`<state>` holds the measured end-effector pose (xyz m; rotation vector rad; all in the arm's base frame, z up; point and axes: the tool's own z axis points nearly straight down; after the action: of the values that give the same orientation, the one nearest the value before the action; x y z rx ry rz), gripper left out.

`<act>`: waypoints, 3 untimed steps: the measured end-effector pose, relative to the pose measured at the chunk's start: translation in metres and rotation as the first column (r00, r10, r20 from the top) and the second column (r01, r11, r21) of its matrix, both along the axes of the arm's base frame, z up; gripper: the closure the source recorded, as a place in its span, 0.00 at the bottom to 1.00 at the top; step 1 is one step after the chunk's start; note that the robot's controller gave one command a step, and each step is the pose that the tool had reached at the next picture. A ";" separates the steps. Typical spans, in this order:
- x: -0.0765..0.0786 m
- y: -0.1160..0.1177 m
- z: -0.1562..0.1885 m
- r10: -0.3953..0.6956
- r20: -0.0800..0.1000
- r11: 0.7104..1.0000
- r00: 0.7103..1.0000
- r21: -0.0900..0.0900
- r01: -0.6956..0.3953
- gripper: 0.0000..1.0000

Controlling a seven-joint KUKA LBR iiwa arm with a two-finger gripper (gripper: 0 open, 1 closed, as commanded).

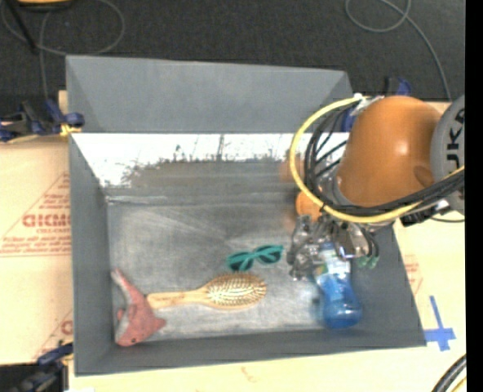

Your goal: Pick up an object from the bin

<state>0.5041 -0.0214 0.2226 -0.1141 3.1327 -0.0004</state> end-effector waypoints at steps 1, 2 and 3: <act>-0.003 0.048 -0.066 -0.049 -0.003 0.999 0.999 -0.001 0.049 0.00; -0.004 0.059 -0.082 -0.003 -0.007 1.000 1.000 0.000 0.003 0.00; 0.004 0.087 -0.149 0.192 0.001 0.981 0.981 -0.002 -0.192 1.00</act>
Offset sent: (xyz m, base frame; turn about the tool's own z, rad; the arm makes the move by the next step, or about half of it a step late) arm 0.0000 0.0000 0.0000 0.0000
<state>0.5080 0.0655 0.0737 -0.4163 3.1061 -0.0017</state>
